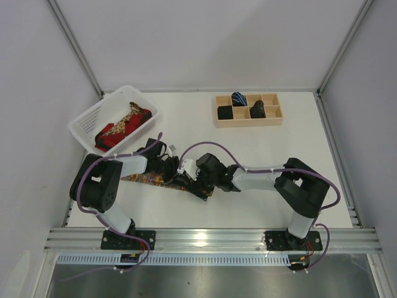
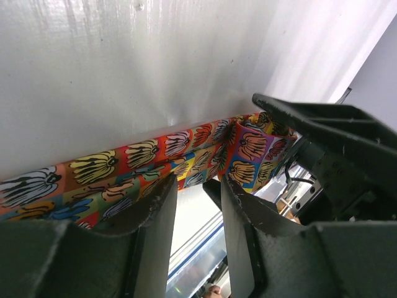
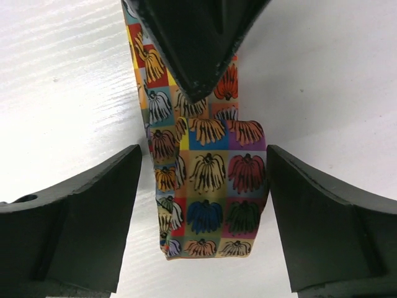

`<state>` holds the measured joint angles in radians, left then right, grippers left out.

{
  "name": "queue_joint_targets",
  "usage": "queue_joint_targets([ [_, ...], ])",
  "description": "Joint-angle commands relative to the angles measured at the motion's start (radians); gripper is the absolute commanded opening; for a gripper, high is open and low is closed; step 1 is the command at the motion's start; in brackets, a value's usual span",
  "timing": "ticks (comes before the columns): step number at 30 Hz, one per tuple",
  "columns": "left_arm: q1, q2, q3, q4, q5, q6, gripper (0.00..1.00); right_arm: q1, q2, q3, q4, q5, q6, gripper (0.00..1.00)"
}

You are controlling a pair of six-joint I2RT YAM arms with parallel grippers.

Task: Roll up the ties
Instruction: Roll the tie

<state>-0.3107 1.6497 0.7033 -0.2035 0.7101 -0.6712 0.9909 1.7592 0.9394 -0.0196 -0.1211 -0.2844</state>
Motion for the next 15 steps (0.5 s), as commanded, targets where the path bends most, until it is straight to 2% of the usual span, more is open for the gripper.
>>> queue_joint_targets([
  [1,0.012,0.007,0.018,0.013,-0.006,0.024,0.4,0.02,0.057,-0.044,-0.062,0.095,-0.007,0.85],
  [12,0.013,0.002,0.013,0.013,-0.009,0.024,0.41,0.02,0.052,-0.06,-0.056,0.097,0.022,0.75],
  [15,0.012,0.005,0.013,0.012,-0.009,0.024,0.41,0.022,0.057,-0.065,-0.057,0.095,0.036,0.65],
])
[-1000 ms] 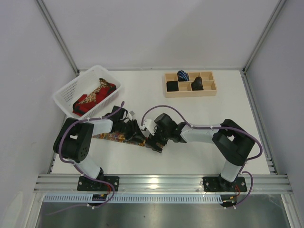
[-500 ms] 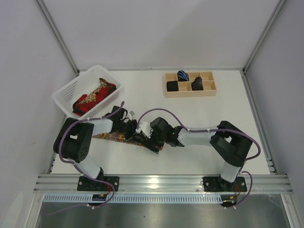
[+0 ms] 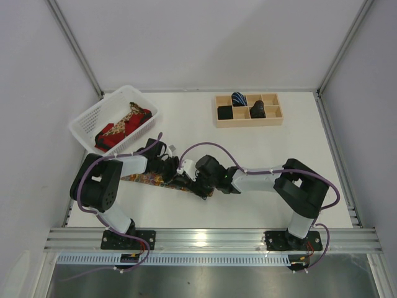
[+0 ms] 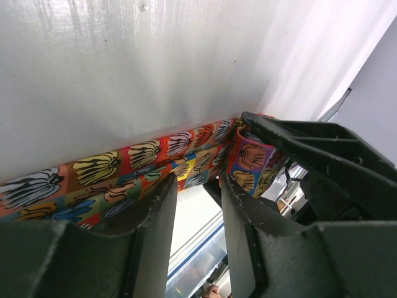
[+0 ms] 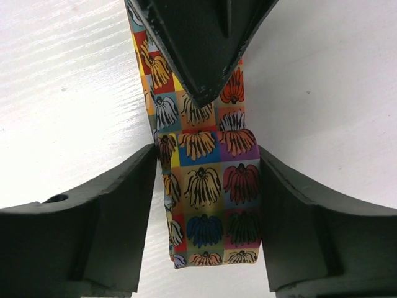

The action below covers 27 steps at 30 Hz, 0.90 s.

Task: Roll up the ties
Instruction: Roll the tie

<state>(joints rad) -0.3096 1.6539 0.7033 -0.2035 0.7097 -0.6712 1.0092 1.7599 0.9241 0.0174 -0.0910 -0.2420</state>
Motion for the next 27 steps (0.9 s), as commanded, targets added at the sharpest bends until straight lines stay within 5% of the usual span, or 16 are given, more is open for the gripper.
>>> queue_joint_targets([
  [1,0.012,0.0,0.013,0.012,-0.009,0.024,0.41,0.003,0.056,-0.05,-0.094,0.06,-0.006,0.64],
  [8,0.012,0.0,0.01,0.015,-0.01,0.022,0.41,0.003,0.047,-0.051,-0.097,0.054,-0.006,0.43],
  [10,0.012,0.0,0.009,0.016,-0.01,0.021,0.41,0.005,0.043,-0.05,-0.103,0.051,-0.011,0.45],
  [14,0.012,-0.002,0.005,0.018,-0.009,0.021,0.41,0.003,0.009,-0.051,-0.105,0.076,-0.019,0.78],
  [17,0.012,-0.002,0.005,0.018,-0.007,0.021,0.41,-0.011,-0.045,-0.042,-0.132,0.071,-0.034,0.93],
  [27,0.012,0.01,0.007,0.026,0.002,0.032,0.41,-0.09,-0.094,0.016,-0.333,-0.088,-0.178,1.0],
])
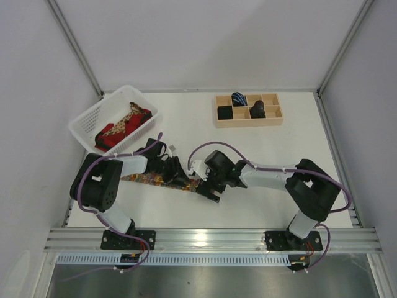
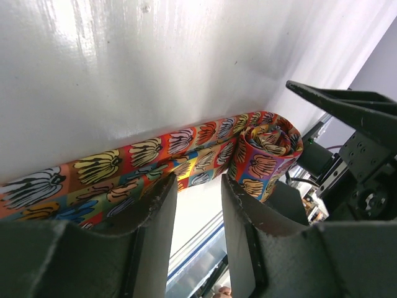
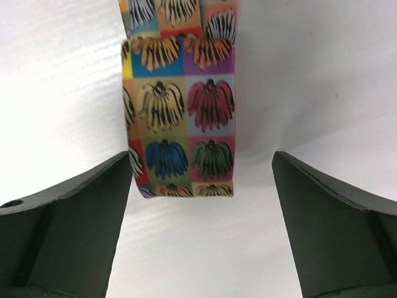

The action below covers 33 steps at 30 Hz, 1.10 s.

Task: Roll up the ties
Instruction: Roll the tie

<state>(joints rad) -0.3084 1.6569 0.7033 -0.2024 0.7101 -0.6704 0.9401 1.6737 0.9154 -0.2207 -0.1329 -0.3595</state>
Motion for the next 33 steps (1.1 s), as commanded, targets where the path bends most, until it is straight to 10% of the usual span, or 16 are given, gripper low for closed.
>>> queue_joint_targets([
  [1,0.011,0.009,0.012,0.023,0.003,0.032,0.41,-0.027,0.0,0.031,-0.097,-0.056,-0.062,1.0],
  [20,0.012,0.018,0.021,0.017,0.008,0.035,0.41,-0.023,0.162,0.125,-0.085,-0.096,-0.093,0.99],
  [33,0.015,0.033,0.027,0.021,0.008,0.038,0.41,0.022,0.167,0.096,-0.071,-0.063,-0.064,0.72],
])
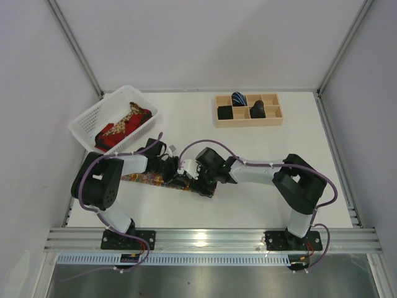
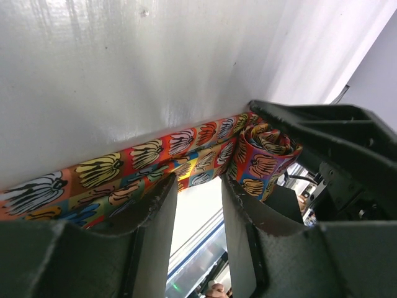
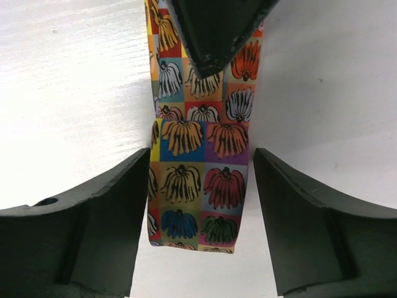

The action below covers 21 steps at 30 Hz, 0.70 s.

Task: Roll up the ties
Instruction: Roll the tie

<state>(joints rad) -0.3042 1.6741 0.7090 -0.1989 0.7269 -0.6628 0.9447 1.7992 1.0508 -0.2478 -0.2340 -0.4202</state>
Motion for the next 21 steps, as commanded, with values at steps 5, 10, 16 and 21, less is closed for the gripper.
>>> queue_joint_targets([
  [5,0.014,0.021,0.029,0.013,-0.007,0.034,0.42,0.019,0.046,-0.037,-0.038,0.061,0.006,0.58],
  [10,0.017,0.019,0.032,0.006,-0.009,0.038,0.42,0.019,0.054,-0.034,-0.039,0.061,0.003,0.44],
  [16,0.019,0.013,0.027,0.004,-0.011,0.04,0.41,0.022,0.051,-0.035,-0.042,0.065,0.0,0.32],
  [21,0.02,0.004,0.023,0.0,-0.012,0.04,0.41,0.023,0.045,-0.038,-0.042,0.076,0.015,0.41],
])
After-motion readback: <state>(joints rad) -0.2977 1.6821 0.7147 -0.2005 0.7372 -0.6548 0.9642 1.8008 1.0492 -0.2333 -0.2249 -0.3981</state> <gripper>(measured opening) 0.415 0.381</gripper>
